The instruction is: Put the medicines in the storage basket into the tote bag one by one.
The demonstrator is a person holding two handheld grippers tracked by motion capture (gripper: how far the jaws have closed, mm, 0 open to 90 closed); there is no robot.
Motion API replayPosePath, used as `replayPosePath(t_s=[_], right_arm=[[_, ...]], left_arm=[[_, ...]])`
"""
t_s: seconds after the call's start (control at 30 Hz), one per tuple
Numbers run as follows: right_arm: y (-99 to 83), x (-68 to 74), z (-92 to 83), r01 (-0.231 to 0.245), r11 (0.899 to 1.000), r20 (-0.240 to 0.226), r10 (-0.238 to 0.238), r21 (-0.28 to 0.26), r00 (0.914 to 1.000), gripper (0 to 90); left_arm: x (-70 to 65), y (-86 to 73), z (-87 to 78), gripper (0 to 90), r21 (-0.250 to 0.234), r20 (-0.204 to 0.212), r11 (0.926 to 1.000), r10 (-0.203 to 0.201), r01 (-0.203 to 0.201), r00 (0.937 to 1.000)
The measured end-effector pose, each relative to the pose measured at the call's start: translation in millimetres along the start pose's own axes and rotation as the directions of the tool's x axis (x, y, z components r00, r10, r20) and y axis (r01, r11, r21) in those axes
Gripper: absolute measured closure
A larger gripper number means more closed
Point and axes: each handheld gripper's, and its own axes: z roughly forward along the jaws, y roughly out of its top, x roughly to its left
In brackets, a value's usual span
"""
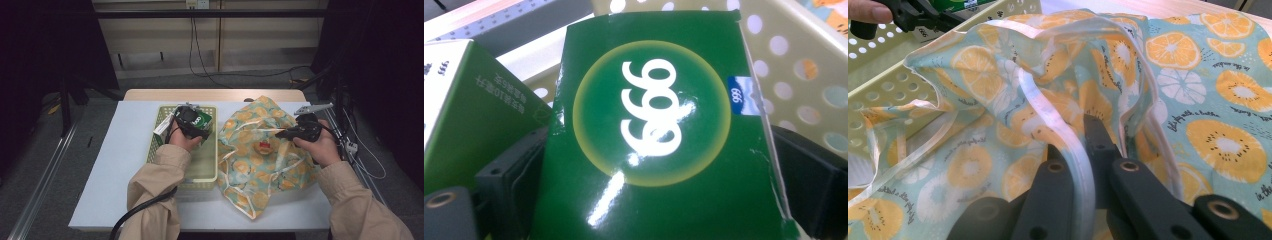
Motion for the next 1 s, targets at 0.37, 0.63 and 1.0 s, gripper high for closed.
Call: replayPosePath(t_s=[0.37,0.63,1.0], right_arm=[[-2.9,-1.9,-1.3,-0.006,1.000,0.007,0.006,0.001,1.0000,89.7],[-2.5,-0.8,-1.5,-0.006,1.000,0.013,0.006,0.006,0.9999,89.7],[-1.6,0.5,-3.8,-0.005,1.000,0.018,0.005,0.008,0.9998,89.7]], left_arm=[[3.1,0.3,-22.2,16.5,-0.011,0.072,0.9989,-0.045,0.046,0.9964],[6.1,4.7,-59.0,16.6,-0.031,0.130,0.9993,-0.014,0.019,0.9914],[7.5,9.2,-99.7,16.6,-0.080,0.192,0.9967,0.003,0.013,0.9815]])
